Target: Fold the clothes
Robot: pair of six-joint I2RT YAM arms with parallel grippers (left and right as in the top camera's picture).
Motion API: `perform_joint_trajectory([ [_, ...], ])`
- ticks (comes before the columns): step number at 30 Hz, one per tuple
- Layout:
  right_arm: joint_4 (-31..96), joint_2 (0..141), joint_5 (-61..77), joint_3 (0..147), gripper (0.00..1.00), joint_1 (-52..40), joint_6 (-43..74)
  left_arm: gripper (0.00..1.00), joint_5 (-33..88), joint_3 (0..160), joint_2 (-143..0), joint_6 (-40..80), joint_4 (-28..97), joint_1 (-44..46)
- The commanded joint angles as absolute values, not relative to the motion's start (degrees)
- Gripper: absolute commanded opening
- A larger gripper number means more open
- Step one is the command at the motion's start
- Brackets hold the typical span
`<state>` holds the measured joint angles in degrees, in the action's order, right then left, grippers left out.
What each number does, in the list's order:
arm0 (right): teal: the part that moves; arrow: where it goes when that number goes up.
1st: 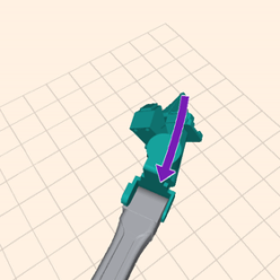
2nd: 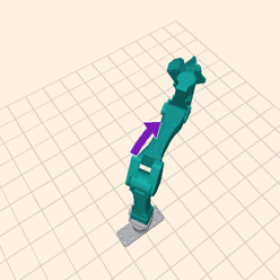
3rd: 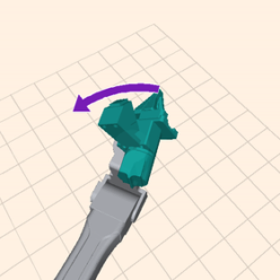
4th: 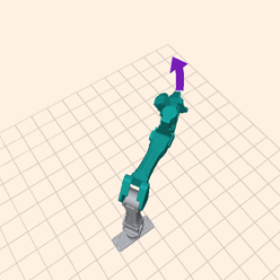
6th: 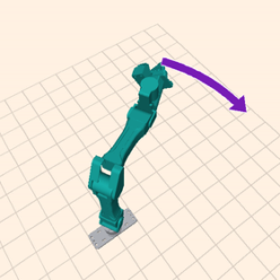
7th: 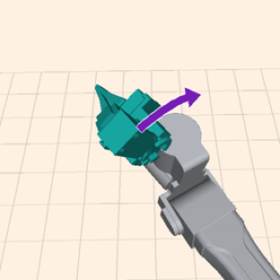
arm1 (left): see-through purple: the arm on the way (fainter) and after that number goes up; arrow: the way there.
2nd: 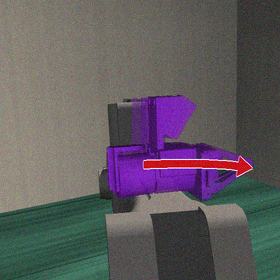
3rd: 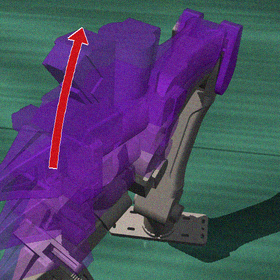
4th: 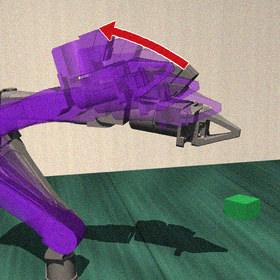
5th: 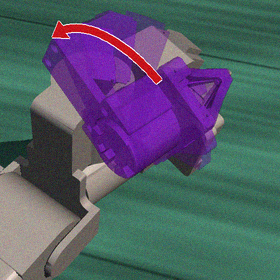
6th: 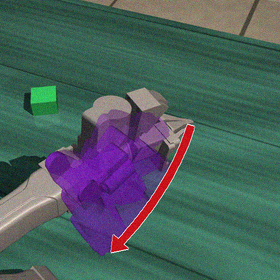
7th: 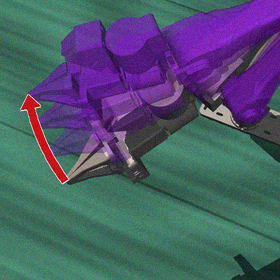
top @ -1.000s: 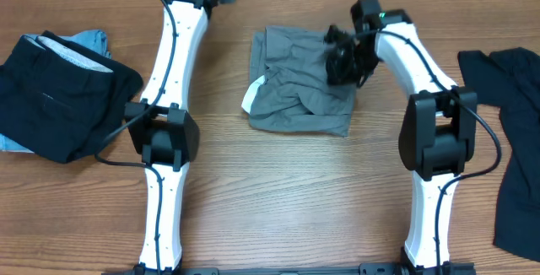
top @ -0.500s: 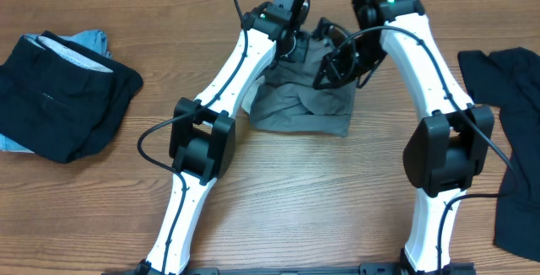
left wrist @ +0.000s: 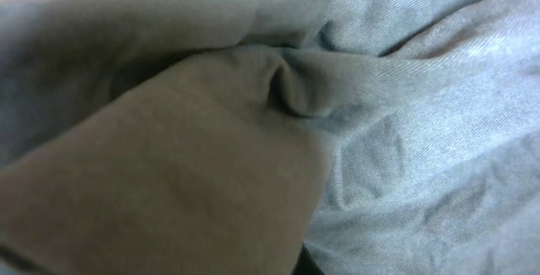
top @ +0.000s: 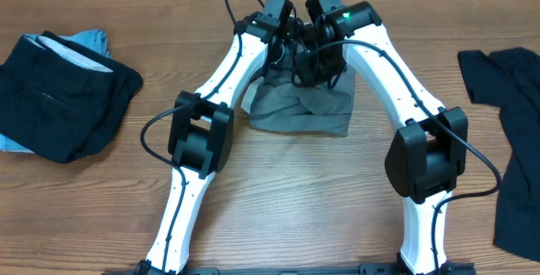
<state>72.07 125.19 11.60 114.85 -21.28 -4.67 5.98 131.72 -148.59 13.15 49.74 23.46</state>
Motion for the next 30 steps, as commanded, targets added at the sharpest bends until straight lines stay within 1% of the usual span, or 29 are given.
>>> perform_joint_trajectory([
  [1, 69.1, 123.7, 7.1, 109.9, 0.04, -22.9, 1.8, 0.04, 5.7, 131.2, -151.9, 13.3, 51.1, 21.3],
  [7, 63.2, 123.8, 9.1, 101.1, 0.04, -24.2, 1.3, 0.04, 6.0, 131.2, -151.9, 13.3, 51.8, 20.9],
  [15, 58.0, 123.8, 8.7, 82.4, 0.04, -23.9, 1.1, 0.04, 6.0, 131.2, -151.9, 13.3, 51.9, 20.5],
  [18, 58.5, 123.4, 7.5, 82.2, 0.04, -23.8, 1.1, 0.04, 6.0, 131.2, -151.9, 12.9, 52.0, 20.2],
  [22, 58.2, 120.2, 7.6, 86.6, 0.04, -23.8, 1.1, 0.04, 6.0, 133.5, -151.8, 11.7, 52.1, 19.7],
  [25, 59.0, 115.9, 7.5, 93.3, 0.04, -23.8, 1.1, 0.09, 6.0, 140.1, -151.7, 11.8, 54.3, 19.7],
  [28, 60.1, 110.8, 7.5, 100.2, 0.04, -22.0, 2.3, 0.23, 6.0, 149.7, -151.7, 11.8, 58.9, 19.9],
  [29, 60.5, 109.5, 7.5, 102.0, 0.1, -21.0, 2.9, 0.27, 6.0, 152.5, -151.7, 11.8, 60.4, 20.0],
  [30, 60.8, 108.0, 7.6, 103.5, 0.19, -19.5, 4.1, 0.33, 6.1, 155.6, -151.7, 11.8, 62.2, 20.0],
])
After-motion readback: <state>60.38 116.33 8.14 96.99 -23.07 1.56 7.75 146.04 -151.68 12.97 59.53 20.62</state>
